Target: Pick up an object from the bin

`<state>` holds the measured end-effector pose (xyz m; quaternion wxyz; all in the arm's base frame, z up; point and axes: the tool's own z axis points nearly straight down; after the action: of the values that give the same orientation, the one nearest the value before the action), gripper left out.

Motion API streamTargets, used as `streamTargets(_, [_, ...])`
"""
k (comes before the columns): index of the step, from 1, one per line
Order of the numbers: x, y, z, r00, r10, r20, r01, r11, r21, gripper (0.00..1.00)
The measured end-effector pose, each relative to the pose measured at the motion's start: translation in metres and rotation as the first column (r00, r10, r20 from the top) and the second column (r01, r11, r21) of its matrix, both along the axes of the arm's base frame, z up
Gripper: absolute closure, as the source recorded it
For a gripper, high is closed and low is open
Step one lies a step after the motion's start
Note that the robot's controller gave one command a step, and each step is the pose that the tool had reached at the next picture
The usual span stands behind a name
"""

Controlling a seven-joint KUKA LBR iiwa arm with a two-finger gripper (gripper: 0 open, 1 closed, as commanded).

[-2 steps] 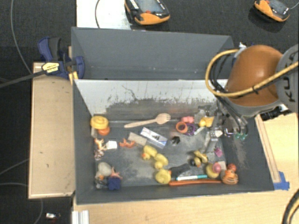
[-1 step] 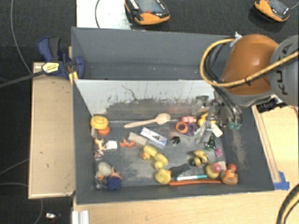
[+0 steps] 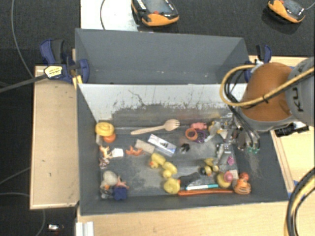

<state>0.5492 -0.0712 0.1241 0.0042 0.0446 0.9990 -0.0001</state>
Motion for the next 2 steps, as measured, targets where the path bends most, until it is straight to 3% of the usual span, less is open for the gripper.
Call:
streamTargets(1, [0.0, -0.006, -0.023, 0.991, -0.133, 0.01, 0.133, 0.991, 0.005, 0.0])
streamTargets(2, [-0.03, -0.039, -0.039, 0.995, 0.101, 0.007, -0.101, 0.995, 0.001, 0.0])
